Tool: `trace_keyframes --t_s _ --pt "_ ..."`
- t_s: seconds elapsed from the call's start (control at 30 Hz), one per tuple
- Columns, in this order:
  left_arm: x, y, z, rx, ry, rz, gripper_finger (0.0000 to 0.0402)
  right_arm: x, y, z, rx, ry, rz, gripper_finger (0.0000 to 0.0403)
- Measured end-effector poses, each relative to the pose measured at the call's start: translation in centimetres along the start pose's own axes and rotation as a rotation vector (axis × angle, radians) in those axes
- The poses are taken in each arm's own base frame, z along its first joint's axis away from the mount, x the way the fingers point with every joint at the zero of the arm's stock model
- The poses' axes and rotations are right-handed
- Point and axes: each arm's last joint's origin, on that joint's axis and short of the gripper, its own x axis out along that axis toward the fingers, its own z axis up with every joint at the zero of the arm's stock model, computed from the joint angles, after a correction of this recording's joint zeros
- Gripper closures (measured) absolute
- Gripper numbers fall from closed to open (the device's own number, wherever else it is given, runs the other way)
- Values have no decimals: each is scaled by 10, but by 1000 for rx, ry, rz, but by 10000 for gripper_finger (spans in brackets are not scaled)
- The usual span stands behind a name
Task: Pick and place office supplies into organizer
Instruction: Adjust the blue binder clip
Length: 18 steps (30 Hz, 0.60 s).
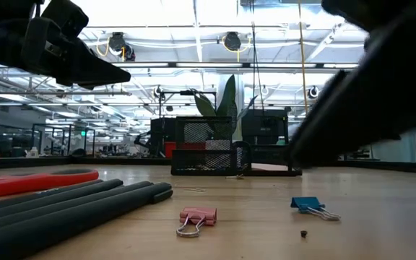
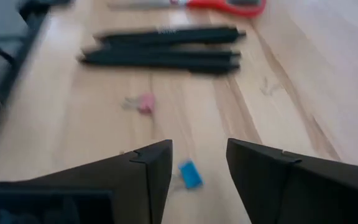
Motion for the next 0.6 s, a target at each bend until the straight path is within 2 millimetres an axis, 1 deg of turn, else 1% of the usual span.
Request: trace_keyframes --t_s 0.23,0.4,0.6 --pt "0 0 0 -12 1 0 355 -1 4 8 59 -74 18 259" --pt "0 0 -1 -14 5 0 355 -5 10 7 -26 -79 34 259" --pt "0 0 -1 -17 7 0 355 -4 10 5 -20 -59 50 259"
